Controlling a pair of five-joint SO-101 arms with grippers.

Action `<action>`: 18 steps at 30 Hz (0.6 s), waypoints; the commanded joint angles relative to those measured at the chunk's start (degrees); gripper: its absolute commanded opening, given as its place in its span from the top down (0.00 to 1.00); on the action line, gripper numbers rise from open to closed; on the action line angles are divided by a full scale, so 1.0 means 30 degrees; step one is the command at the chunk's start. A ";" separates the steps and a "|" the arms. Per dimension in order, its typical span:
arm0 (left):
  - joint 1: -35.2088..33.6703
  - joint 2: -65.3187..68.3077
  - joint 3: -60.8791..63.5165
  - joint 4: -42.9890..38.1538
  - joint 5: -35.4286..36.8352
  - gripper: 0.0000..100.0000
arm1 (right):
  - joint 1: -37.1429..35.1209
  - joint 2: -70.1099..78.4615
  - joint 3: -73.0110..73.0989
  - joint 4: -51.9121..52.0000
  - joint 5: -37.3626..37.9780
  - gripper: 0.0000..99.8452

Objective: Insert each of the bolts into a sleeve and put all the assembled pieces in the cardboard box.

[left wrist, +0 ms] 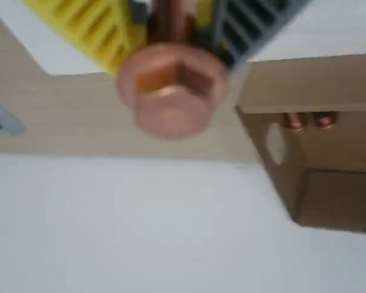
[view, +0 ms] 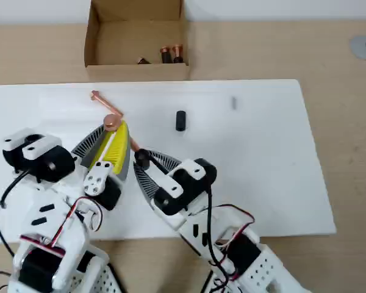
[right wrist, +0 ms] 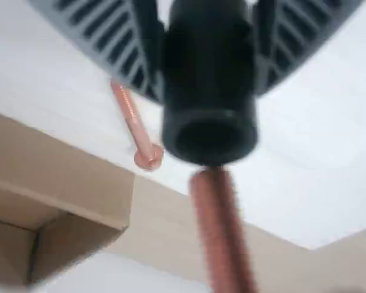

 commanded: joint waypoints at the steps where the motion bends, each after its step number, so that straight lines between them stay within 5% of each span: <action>1: -0.0967 -0.0396 0.0703 -0.1348 0.0205 0.99 | -0.0366 -0.2916 -0.0044 0.0440 -0.0176 0.99; 18: -0.1026 -0.0864 -0.0615 -0.1788 0.0147 0.99 | -0.0366 -0.2916 -0.0044 0.0703 -0.0176 0.99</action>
